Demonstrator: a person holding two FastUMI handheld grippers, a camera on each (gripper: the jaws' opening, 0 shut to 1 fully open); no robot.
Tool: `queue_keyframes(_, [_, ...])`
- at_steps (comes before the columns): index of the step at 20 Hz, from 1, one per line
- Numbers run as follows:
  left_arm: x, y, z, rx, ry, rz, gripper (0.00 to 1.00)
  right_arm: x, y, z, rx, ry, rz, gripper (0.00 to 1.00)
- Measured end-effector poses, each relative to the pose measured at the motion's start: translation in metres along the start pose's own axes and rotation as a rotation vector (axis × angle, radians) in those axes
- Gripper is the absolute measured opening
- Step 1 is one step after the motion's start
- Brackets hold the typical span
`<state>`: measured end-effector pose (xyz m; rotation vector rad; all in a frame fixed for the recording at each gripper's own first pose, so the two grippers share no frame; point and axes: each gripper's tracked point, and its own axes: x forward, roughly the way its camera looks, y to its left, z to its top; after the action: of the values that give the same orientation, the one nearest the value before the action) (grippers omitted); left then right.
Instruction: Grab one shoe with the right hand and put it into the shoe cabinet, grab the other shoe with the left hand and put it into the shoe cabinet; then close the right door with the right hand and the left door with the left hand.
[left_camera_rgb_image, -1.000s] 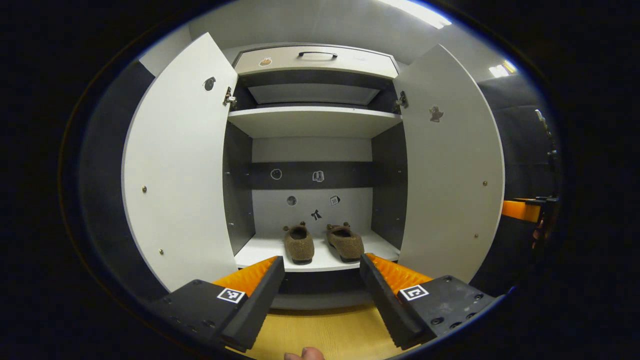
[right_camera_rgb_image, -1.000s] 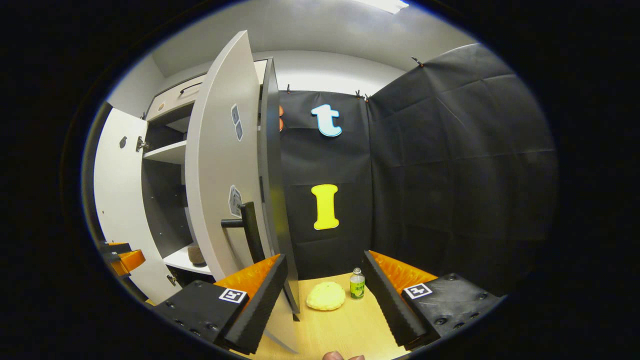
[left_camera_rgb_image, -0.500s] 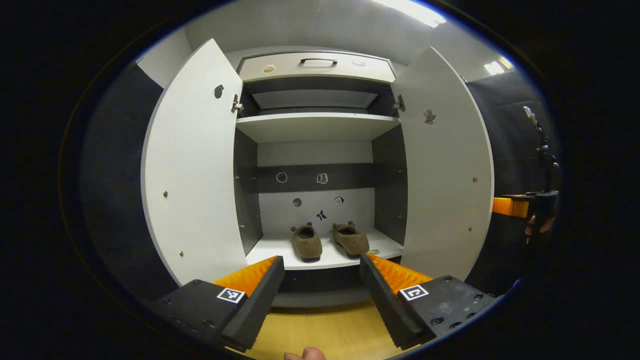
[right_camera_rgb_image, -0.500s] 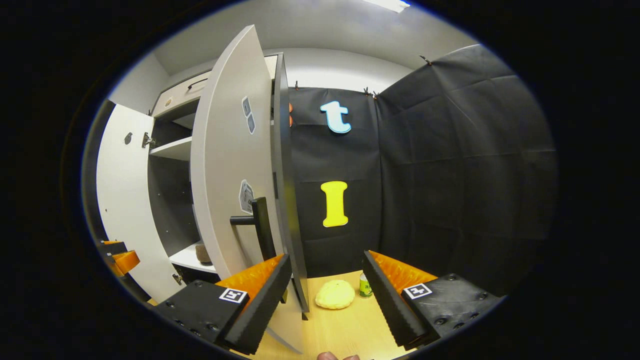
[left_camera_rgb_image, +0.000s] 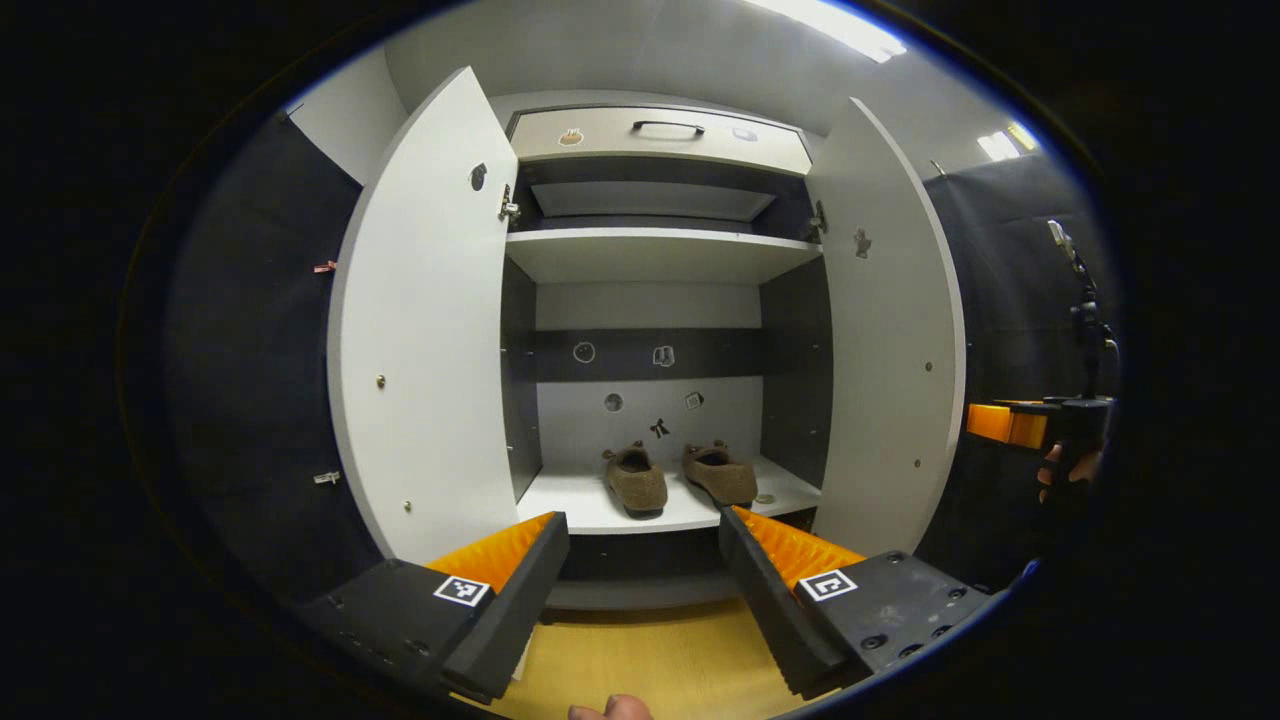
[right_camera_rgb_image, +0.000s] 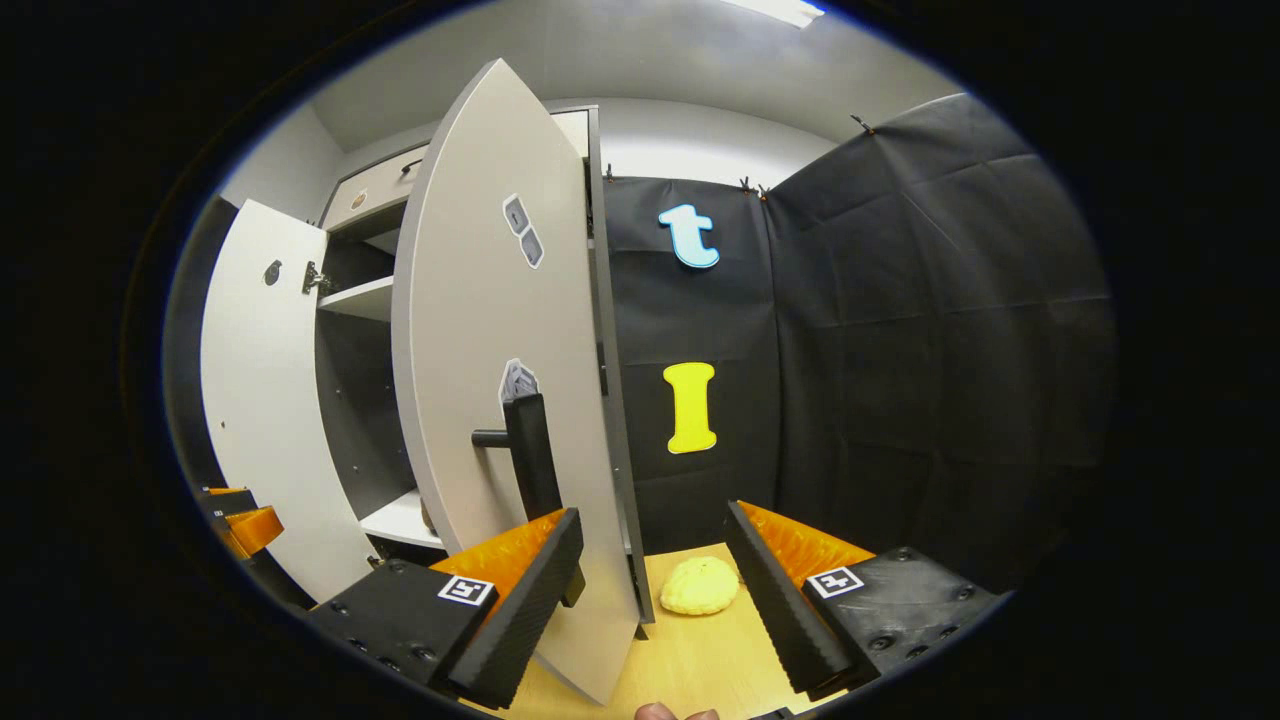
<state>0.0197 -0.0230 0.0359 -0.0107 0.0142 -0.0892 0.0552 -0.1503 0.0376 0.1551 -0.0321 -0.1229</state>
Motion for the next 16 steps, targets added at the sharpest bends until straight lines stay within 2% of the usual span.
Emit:
queue_keyframes(6, [-0.018,0.034,0.005,-0.014,-0.001,0.030,0.96,0.003,0.038,-0.007,0.026,0.012,0.056,0.98])
queue_keyframes(11, [-0.041,0.060,0.004,-0.023,0.017,0.032,0.96,0.019,0.092,-0.015,-0.002,0.031,0.139,0.98])
queue_keyframes(16, [-0.068,0.103,-0.009,-0.013,0.046,0.123,0.96,0.021,0.143,-0.024,-0.012,0.054,0.221,0.98])
